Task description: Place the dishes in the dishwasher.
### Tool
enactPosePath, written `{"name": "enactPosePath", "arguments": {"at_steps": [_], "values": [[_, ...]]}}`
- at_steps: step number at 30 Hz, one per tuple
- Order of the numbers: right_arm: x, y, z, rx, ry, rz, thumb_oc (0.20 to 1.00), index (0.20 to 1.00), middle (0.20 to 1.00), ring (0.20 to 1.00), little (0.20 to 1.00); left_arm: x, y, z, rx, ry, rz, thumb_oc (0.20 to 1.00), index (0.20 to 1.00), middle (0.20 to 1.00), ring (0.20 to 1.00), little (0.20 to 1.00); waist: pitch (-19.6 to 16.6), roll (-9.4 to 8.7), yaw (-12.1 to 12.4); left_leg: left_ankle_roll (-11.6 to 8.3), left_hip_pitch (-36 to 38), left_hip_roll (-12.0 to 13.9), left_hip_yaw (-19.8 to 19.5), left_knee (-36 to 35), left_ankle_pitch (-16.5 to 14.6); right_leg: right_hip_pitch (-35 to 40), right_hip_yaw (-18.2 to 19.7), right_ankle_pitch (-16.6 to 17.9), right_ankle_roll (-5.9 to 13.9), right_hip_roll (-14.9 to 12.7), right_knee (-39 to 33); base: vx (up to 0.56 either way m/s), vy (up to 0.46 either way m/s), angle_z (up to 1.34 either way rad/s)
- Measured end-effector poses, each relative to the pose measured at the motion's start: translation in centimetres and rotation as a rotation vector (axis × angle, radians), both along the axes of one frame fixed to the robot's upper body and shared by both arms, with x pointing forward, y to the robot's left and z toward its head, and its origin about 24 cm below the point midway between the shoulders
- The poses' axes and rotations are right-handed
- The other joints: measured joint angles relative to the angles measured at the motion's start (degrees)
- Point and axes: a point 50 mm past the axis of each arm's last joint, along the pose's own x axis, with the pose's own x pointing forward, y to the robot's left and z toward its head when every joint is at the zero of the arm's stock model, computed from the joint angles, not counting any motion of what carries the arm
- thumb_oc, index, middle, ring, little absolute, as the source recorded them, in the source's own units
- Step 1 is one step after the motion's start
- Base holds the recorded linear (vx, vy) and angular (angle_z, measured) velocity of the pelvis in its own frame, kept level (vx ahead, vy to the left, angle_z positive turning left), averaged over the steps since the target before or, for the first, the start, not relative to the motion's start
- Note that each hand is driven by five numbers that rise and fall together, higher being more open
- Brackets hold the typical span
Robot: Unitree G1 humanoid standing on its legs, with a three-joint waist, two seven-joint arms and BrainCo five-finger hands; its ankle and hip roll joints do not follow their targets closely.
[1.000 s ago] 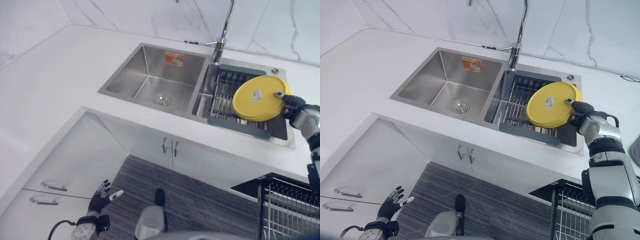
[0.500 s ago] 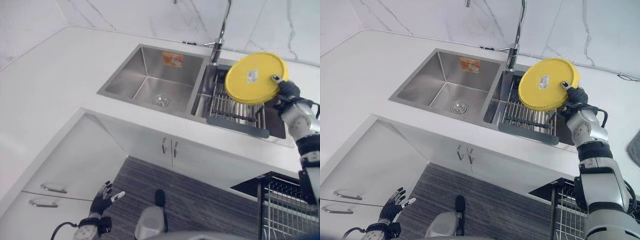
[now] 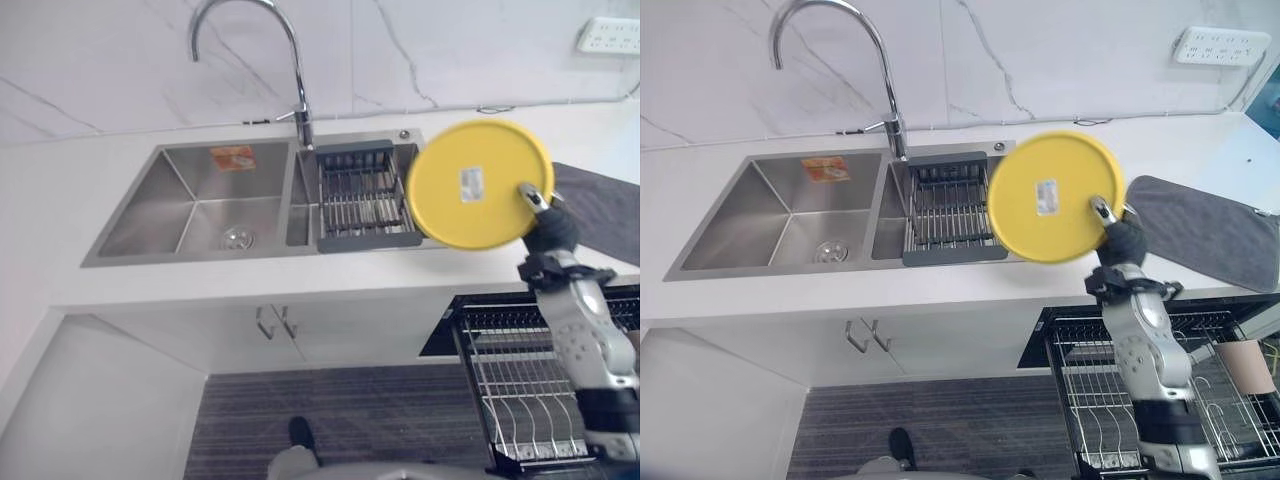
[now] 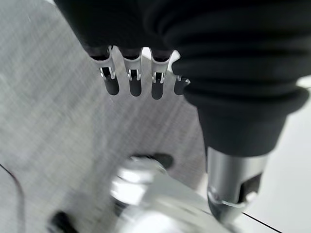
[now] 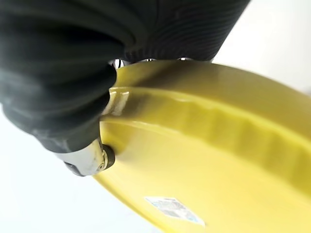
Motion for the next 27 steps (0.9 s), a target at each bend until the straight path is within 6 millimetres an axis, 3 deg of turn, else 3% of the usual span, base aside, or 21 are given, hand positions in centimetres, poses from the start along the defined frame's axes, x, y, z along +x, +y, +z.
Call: {"name": "enactPosePath", "arguments": {"at_steps": [1,2,4,5,7,9,10,11,13,15,17,19,20,21,22,23,24,25,27], "values": [[-0.8,-0.1,0.1,-0.033,-0.003,0.01,0.2,0.2,0.2,0.2,0.2,1.9,-0.9,0.1,-0.019,-0.064,-0.04,1.0,1.0,1.0,1.0,1.0,-0.1,-1.0,0.3,1.28,-1.2,-2.7,-1.1,6.9,-6.1,-1.9,1.2,1.3,0.49,-2.4,0.4,-0.16,0.233,-0.51],[-1.2,0.0,0.2,-0.056,-0.001,0.025,0.2,0.2,0.2,0.2,0.2,2.5,-0.9,0.2,-0.015,-0.095,-0.042,1.0,1.0,1.0,1.0,1.0,-0.1,-1.01,-0.1,1.97,0.7,-5.7,-1.4,8.4,-9.3,-2.5,2.7,1.7,0.77,-3.9,1.1,-0.12,0.297,-0.47],[-1.5,-0.3,-0.2,-0.034,-0.004,0.007,0.2,0.2,0.2,0.2,0.2,5.1,-0.3,0.6,0.003,-0.161,-0.089,1.0,1.0,1.0,1.0,1.0,0.0,-0.42,-1.7,3.6,2.2,-5.8,-1.7,7.3,-12.4,-3.6,3.4,2.1,1.39,-3.6,2.4,-0.06,0.371,-0.18],[-1.8,-0.2,-0.6,0.013,-0.021,-0.013,0.2,0.2,0.2,0.2,0.2,6.8,0.0,0.8,0.005,-0.181,-0.138,1.0,1.0,1.0,1.0,1.0,0.3,-1.22,-1.6,4.96,2.6,-6.3,-1.5,6.2,-13.9,-3.7,3.4,2.2,1.53,-4.5,3.0,-0.01,0.42,-0.1],[-2.3,-0.3,-0.8,0.063,-0.057,-0.041,0.2,0.2,0.2,0.2,0.2,8.8,-0.4,0.9,-0.006,-0.215,-0.192,1.0,1.0,1.0,1.0,1.0,0.2,-3.87,-2.7,6.92,3.5,-9.9,-1.4,5.4,-15.1,-3.9,4.4,3.2,2.91,-8.3,4.8,-0.05,0.469,0.02],[-3.3,0.0,-0.5,0.126,-0.121,-0.07,0.2,0.2,0.2,0.2,0.2,9.0,-0.5,0.7,-0.012,-0.187,-0.197,1.0,1.0,1.0,1.0,1.0,0.3,-3.97,-2.9,9.88,2.5,-12.0,-1.3,6.1,-15.9,-7.9,5.9,3.7,2.95,-11.5,11.5,-0.08,0.426,0.01],[-3.9,0.2,-0.4,0.142,-0.152,-0.076,0.2,0.2,0.2,0.2,0.2,8.6,-0.2,0.6,0.003,-0.163,-0.196,1.0,1.0,1.0,1.0,1.0,0.3,-3.6,-3.7,12.04,3.3,-14.0,-1.0,2.9,-14.4,-12.3,8.1,7.4,2.55,-13.5,15.7,-0.11,0.458,-0.09],[-4.2,0.3,-0.4,0.14,-0.16,-0.077,0.2,0.2,0.2,0.2,0.2,8.5,0.1,0.6,0.018,-0.148,-0.21,1.0,1.0,1.0,1.0,1.0,0.2,-3.7,-4.1,13.65,3.3,-15.4,-0.8,1.4,-13.7,-14.0,9.3,9.2,3.44,-14.6,16.4,-0.09,0.363,-0.23],[-4.4,0.5,0.0,0.14,-0.176,-0.077,0.2,0.2,0.2,0.2,0.2,7.8,0.3,0.5,0.039,-0.112,-0.246,1.0,1.0,1.0,1.0,1.0,0.3,-3.55,-4.3,15.68,3.3,-17.4,1.2,-1.7,-11.7,-16.7,10.1,11.2,6.16,-14.9,14.4,-0.14,0.187,-0.34],[-4.3,0.3,-0.1,0.141,-0.162,-0.096,0.2,0.2,0.2,0.2,0.2,7.1,0.2,0.8,0.074,-0.116,-0.399,1.0,1.0,1.0,1.0,1.0,1.1,-3.63,-3.4,16.39,2.8,-16.9,5.7,-2.4,-11.1,-18.7,6.4,9.0,8.75,-14.2,12.2,-0.25,0.07,-0.82],[-4.2,-0.3,-0.6,0.136,-0.15,-0.126,0.2,0.2,0.2,0.2,0.2,7.5,-0.1,1.2,0.092,-0.155,-0.542,1.0,1.0,1.0,1.0,1.0,1.9,-2.64,-3.3,16.61,2.0,-14.9,7.1,-2.5,-11.6,-18.6,3.1,9.2,9.28,-13.9,13.5,-0.19,-0.012,-0.68],[-4.1,-1.4,-1.9,0.147,-0.116,-0.182,0.2,0.2,0.2,0.2,0.2,8.6,0.1,1.5,0.119,-0.186,-0.598,1.0,1.0,1.0,1.0,1.0,2.3,-1.79,-2.9,14.72,0.5,-12.8,7.4,-2.5,-11.3,-17.4,4.9,9.0,9.43,-11.8,15.8,-0.09,-0.1,-0.4],[-4.1,-1.3,-2.2,0.168,-0.113,-0.191,0.2,0.2,0.2,0.2,0.2,9.1,0.7,1.5,0.138,-0.184,-0.565,1.0,1.0,1.0,1.0,1.0,2.4,-3.84,-3.0,8.3,-0.9,-13.2,6.0,0.7,-15.1,-16.9,6.8,9.3,9.02,-11.9,15.8,-0.06,-0.198,-0.52],[-4.1,-0.8,-1.7,0.186,-0.142,-0.176,0.2,0.2,0.2,0.2,0.2,9.2,1.8,1.8,0.17,-0.184,-0.517,1.0,1.0,1.0,1.0,1.0,3.1,-5.7,-2.4,13.75,-4.8,-13.2,2.0,13.1,-17.6,-17.6,8.7,8.4,9.04,-14.5,18.4,-0.05,-0.25,-1.15],[-3.9,-0.4,-1.2,0.184,-0.171,-0.146,0.2,0.2,0.2,0.2,0.2,8.6,1.6,1.3,0.16,-0.148,-0.443,1.0,1.0,1.0,1.0,1.0,3.4,-5.69,-0.4,16.17,-4.7,-11.6,4.2,16.3,-21.1,-17.5,9.5,4.7,7.23,-15.4,21.2,-0.05,-0.293,-1.29],[-3.9,-0.5,-1.0,0.178,-0.179,-0.146,0.2,0.2,0.2,0.2,0.2,8.5,1.0,1.2,0.149,-0.148,-0.415,1.0,1.0,1.0,1.0,1.0,3.2,-2.98,-0.4,15.46,-4.9,-9.8,5.1,15.0,-20.6,-16.9,8.2,3.5,5.82,-14.6,22.7,-0.05,-0.44,-1.15],[-4.0,-0.7,-0.9,0.179,-0.186,-0.158,0.2,0.2,0.2,0.2,0.2,8.8,0.7,1.2,0.146,-0.16,-0.421,1.0,1.0,1.0,1.0,1.0,3.1,-1.57,-0.5,14.31,-4.7,-8.7,5.1,13.2,-19.8,-16.2,7.7,3.4,5.99,-14.3,23.0,-0.03,-0.519,-0.63],[-4.1,-0.8,-1.0,0.183,-0.191,-0.169,0.2,0.2,0.2,0.2,0.2,8.9,0.5,1.3,0.15,-0.17,-0.43,1.0,1.0,1.0,1.0,1.0,3.1,-1.06,-0.6,10.96,-4.4,-7.8,5.0,11.1,-17.3,-14.0,7.7,2.7,6.08,-12.9,20.8,0.0,-0.635,-0.55],[-3.9,-0.1,-1.1,0.194,-0.19,-0.153,0.2,0.2,0.2,0.2,0.2,8.6,1.0,1.5,0.18,-0.176,-0.411,1.0,1.0,1.0,1.0,1.0,2.6,-3.17,0.0,8.26,-3.8,-6.3,6.3,10.1,-15.5,-8.1,6.3,-1.3,5.54,-9.2,12.5,0.04,-0.59,-0.82]]}}
